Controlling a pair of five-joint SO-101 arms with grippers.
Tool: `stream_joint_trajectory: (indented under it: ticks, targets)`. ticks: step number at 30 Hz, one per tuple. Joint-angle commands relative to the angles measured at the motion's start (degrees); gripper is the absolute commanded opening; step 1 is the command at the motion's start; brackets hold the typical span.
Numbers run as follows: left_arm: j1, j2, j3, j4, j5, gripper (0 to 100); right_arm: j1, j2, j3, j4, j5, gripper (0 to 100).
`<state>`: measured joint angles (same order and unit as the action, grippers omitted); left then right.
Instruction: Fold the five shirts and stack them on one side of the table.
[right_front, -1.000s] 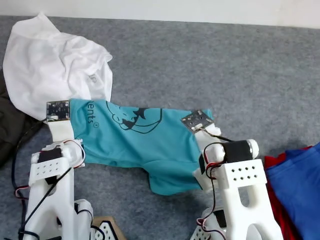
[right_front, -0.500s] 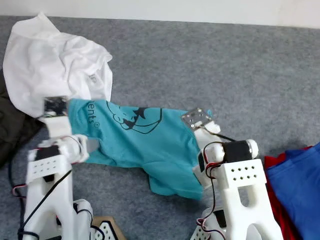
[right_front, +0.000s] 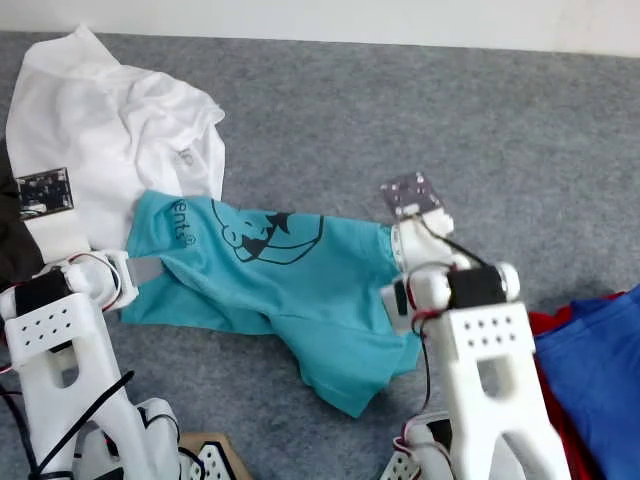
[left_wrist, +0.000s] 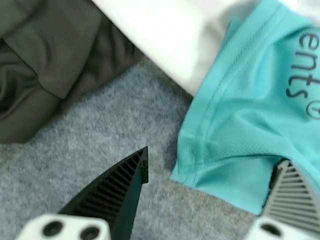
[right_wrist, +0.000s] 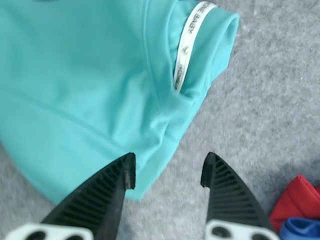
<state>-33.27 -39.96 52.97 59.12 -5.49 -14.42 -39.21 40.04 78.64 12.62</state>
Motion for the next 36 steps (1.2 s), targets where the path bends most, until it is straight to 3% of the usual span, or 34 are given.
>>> stream_joint_trajectory:
  ticks: [1, 9, 13, 18, 25, 36]
  targets:
    - [0.66, -1.54, -3.03, 0.88, -0.18, 38, -0.22, 7.96, -4.79, -4.26, -2.99, 21.9]
    - [-5.14, -1.54, -9.80, 0.53, -0.18, 38, 0.66, 22.37, -5.58, -17.19, -5.71, 21.4]
    - [-6.29, -1.54, -11.56, 0.53, -0.18, 38, 0.84, 25.10, -5.58, -18.77, -5.71, 13.9]
    - [-5.76, -1.10, -11.21, 0.53, -0.09, 38, 1.10, 26.07, -6.64, -18.86, -5.45, 0.3]
    - [-1.19, -1.10, -8.75, 0.18, 0.09, 38, 6.37, 25.98, -9.27, -18.51, -5.63, 0.8]
    - [12.18, -1.10, 4.44, -22.24, 7.47, 38, 9.01, 25.89, -11.38, -18.59, -5.36, 0.8]
